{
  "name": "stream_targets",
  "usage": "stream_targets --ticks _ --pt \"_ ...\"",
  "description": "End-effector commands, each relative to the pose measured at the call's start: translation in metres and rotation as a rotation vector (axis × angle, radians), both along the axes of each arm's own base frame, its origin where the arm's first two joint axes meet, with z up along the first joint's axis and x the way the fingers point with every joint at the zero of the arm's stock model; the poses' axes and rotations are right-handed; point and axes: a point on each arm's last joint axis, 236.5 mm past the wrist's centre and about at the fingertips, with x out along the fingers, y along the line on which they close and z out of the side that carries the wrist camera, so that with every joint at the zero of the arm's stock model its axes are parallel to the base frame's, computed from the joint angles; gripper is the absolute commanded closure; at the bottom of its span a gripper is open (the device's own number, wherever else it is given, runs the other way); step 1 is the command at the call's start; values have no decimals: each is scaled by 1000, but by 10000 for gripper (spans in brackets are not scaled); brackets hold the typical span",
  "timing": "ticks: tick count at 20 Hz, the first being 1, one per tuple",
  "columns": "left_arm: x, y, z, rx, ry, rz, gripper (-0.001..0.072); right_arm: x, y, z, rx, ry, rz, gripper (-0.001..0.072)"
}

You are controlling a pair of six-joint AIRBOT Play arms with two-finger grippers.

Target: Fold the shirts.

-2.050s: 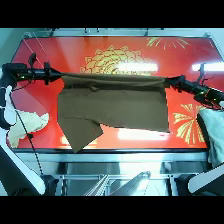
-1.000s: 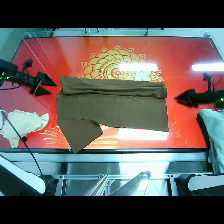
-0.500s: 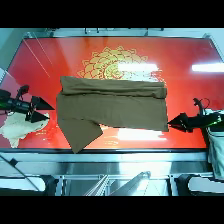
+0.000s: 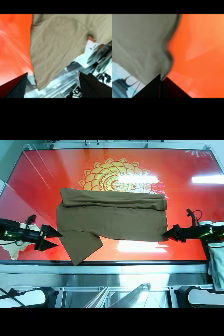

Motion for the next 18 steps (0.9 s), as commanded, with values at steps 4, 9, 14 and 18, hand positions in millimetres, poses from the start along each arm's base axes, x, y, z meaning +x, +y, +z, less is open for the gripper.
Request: stream_targets --ticks 4,9,14,18 --pt "29 -43 -31 72 -86 74 114 2 -5 14 43 -29 -18 688" --pt "48 -56 -5 26 -154 21 683 -4 0 22 77 -27 8 689" --pt "26 -38 44 -102 -125 -29 684 -12 -50 44 59 -9 -118 689" --pt "16 -4 57 -60 -169 93 683 -8 -91 66 94 -74 -286 689"
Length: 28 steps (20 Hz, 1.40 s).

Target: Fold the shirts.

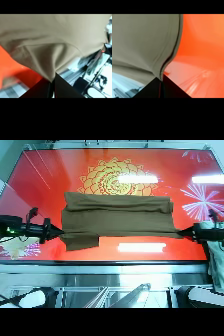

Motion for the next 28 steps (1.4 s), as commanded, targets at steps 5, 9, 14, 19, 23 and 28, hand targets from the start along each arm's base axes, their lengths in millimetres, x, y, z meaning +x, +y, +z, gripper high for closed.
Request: stream_targets --ticks 5,9,14,19,23,28 --pt "4 20 35 3 -100 51 684 35 -11 41 66 -186 -111 688" --pt "67 16 55 14 -194 25 683 79 -12 33 -91 -258 -149 689" --pt "154 3 44 25 -226 -51 690 138 -20 25 -275 -327 -179 688" --pt "200 -7 -9 -3 -152 -82 691 157 4 -20 -294 -292 -87 688" --pt "199 -12 -43 -51 -76 -134 693 142 6 -52 -330 -230 -8 689" --pt "181 -19 -34 -132 -15 -236 687 145 14 -32 -282 -266 41 499"
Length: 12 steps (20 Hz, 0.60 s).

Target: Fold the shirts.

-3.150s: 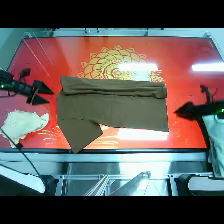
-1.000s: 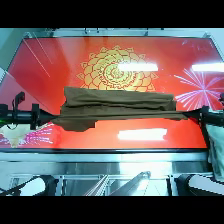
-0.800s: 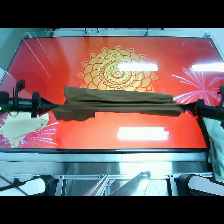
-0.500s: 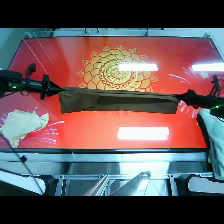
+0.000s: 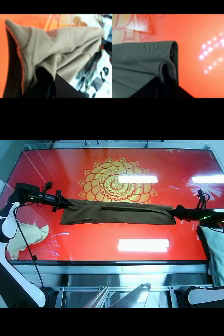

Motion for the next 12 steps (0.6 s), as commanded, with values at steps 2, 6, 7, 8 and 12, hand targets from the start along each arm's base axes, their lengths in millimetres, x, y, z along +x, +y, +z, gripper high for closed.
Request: stream_targets --ticks 2,6,7,8,12 --pt "-10 -2 35 -50 -1 -120 401 6 4 37 57 -43 80 254" --pt "17 10 96 18 -171 -117 394 10 -35 59 53 19 -7 125" --pt "21 12 106 32 -203 -100 393 4 -40 51 46 60 -20 110" --pt "25 15 113 41 -224 -68 393 0 -40 44 54 90 -18 111" --pt "17 9 115 43 -202 -17 393 -16 -12 13 170 229 16 113"
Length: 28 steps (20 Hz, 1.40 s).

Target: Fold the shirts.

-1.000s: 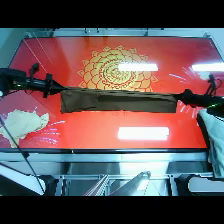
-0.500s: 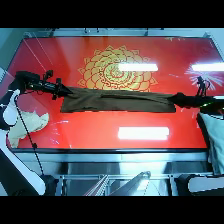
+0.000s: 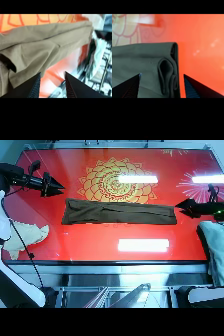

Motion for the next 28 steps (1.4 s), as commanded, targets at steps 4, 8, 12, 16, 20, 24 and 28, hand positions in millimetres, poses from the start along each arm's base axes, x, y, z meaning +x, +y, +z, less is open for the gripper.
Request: stream_targets --ticks 4,8,12,16,20,24,28 --pt "-7 -26 7 4 -3 -22 394 -22 51 -38 115 180 92 139" --pt "6 -81 -2 34 -59 -47 416 -7 87 -36 164 146 127 493" --pt "-14 -157 -52 136 -36 -198 708 -2 88 -9 177 88 203 689" --pt "-66 -254 -109 222 -7 -391 707 4 51 47 184 -10 189 689" --pt "-98 -334 -128 225 -10 -478 706 -6 19 100 183 -92 201 689" --pt "-110 -387 -140 213 -36 -436 697 -21 17 141 270 -151 235 690" --pt "-103 -418 -121 74 -18 -344 689 -29 33 168 377 -189 289 689"
